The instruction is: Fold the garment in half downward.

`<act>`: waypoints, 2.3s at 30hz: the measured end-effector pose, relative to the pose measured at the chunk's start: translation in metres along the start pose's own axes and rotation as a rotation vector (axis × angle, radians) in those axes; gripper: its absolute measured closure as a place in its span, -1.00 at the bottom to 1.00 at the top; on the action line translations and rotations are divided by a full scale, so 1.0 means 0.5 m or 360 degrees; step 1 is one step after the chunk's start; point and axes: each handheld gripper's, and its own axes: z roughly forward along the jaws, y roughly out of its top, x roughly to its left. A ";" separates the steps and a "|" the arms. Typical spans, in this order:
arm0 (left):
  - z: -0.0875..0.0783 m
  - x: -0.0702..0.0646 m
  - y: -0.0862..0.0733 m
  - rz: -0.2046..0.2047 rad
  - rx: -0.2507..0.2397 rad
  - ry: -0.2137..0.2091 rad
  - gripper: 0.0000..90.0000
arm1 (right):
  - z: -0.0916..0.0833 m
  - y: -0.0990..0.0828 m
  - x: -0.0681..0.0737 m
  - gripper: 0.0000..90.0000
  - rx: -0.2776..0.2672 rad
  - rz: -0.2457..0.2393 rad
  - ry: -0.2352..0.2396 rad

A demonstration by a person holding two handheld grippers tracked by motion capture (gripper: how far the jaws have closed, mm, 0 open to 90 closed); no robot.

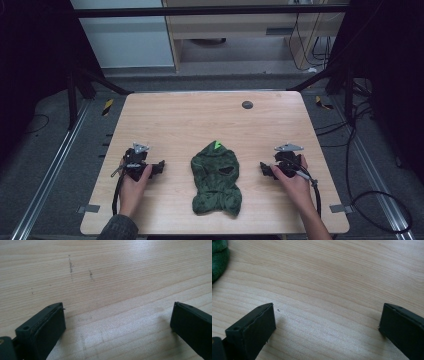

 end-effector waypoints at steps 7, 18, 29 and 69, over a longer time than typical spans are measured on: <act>0.000 -0.001 0.000 -0.0001 0.0001 -0.0004 -1.00 | -0.003 0.005 0.011 -0.79 0.0009 -0.0015 0.0022; -0.011 -0.048 0.063 0.0091 0.0033 -0.0214 -0.80 | -0.025 0.042 0.059 -0.19 0.0057 -0.0191 0.0234; 0.013 -0.143 0.134 0.0320 0.0033 -0.0450 -0.37 | -0.004 0.108 0.124 0.50 0.0081 -0.0381 0.0465; 0.060 -0.210 0.115 0.0416 0.0137 -0.0615 0.79 | 0.083 0.152 0.191 0.90 0.0249 -0.0496 0.0586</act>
